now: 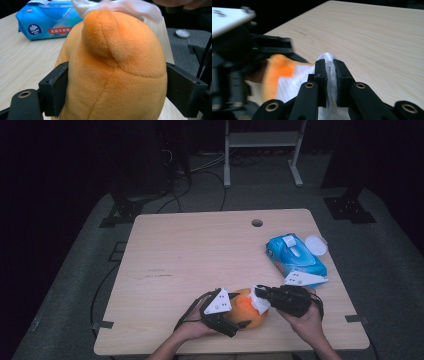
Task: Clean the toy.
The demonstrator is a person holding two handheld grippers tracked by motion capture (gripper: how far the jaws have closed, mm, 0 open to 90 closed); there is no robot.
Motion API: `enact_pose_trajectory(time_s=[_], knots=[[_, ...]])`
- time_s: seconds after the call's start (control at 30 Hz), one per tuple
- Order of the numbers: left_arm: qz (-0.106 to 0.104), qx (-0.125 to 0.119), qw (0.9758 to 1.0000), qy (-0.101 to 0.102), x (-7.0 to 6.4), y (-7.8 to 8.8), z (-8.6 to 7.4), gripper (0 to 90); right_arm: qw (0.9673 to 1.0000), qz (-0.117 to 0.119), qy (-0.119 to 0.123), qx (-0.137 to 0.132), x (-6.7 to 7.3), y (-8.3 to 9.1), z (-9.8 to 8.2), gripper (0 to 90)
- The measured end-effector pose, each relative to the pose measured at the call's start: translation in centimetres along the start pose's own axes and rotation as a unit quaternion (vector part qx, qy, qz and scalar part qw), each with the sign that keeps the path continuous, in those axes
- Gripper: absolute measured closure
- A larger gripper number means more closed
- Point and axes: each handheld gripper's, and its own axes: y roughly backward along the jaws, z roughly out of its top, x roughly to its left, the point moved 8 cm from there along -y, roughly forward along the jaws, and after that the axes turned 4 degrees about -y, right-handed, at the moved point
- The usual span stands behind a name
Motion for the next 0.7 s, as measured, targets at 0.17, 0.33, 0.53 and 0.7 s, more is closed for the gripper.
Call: enact_pose_trajectory(time_s=[0.17, 0.33, 0.53, 0.7], knots=[[0.003, 0.010, 0.9996, -0.027, -1.0, -0.2, 0.2, 15.0, 0.9986, 0.032, 0.041, 0.008, 3.2, -0.5, 0.3, 80.8], [-0.005, 0.003, 0.9997, -0.022, -0.7, -0.1, 0.1, 15.2, 0.9998, 0.008, 0.014, 0.013, 0.4, -0.3, -0.1, 80.6], [-0.002, 0.004, 0.9995, -0.030, -1.0, -0.4, 0.2, 14.6, 0.9997, 0.017, -0.010, 0.015, 0.2, -0.2, -0.1, 80.8], [-0.001, 0.007, 0.9992, -0.040, -1.0, -0.3, 0.1, 14.7, 0.9991, 0.027, 0.022, 0.024, 1.8, -0.6, 0.0, 80.5]])
